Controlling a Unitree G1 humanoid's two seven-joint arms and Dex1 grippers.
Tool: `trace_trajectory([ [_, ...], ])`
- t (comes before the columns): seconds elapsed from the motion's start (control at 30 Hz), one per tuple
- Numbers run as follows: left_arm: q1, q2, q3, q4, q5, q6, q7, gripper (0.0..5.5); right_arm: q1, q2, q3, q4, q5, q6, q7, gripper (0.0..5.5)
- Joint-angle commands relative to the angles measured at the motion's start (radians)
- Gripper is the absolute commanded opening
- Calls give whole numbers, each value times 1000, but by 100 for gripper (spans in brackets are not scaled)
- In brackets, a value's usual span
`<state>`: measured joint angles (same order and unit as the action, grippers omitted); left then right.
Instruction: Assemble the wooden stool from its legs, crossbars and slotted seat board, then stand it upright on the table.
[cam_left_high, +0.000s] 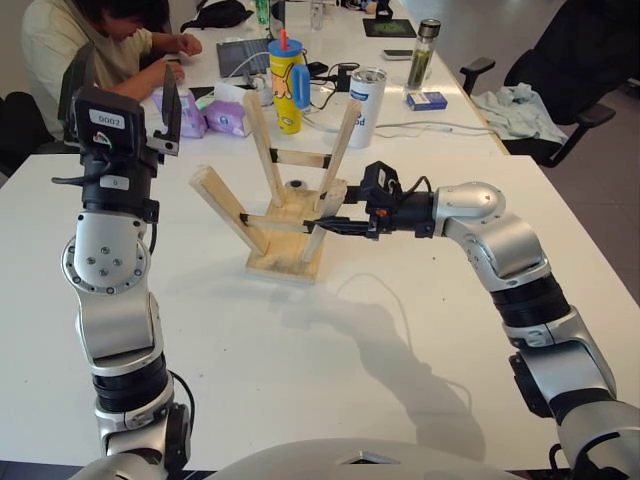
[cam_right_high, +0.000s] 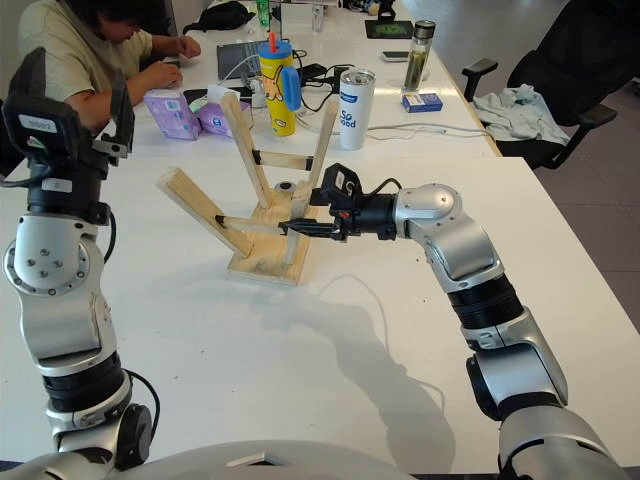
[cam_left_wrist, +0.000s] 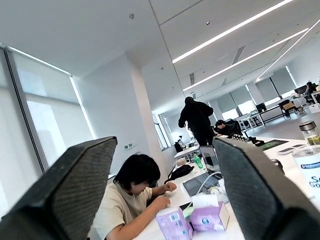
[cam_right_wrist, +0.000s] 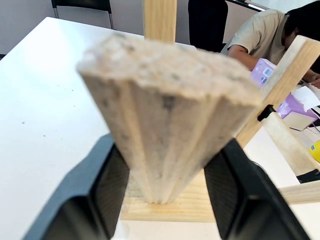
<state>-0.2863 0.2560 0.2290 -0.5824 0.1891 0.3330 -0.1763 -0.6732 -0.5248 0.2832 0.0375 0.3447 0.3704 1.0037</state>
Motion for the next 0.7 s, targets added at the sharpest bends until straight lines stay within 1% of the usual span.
trace_trajectory([
  [0.03,47,-7,-2,74,-23,17,14,360,-46,-29,-37,67,-47,24,-9,205],
  [0.07,51,-9,-3,84,-28,14,19,360,-56,-16,-54,92,-9,80,-4,205],
  [0.17,62,-14,0,108,-42,13,34,360,-66,-1,-59,163,21,149,19,205],
  [0.33,76,-15,-22,147,-58,9,35,360,-93,4,-76,204,-20,50,31,205],
  [0.47,91,-9,-47,185,-59,14,33,360,-92,-14,-58,176,-32,30,100,205],
  [0.5,92,-11,-54,191,-62,18,32,360,-95,-12,-56,175,-27,39,115,241],
  [0.7,101,-18,-83,190,-72,34,41,360,-86,-22,-63,130,31,148,214,333],
])
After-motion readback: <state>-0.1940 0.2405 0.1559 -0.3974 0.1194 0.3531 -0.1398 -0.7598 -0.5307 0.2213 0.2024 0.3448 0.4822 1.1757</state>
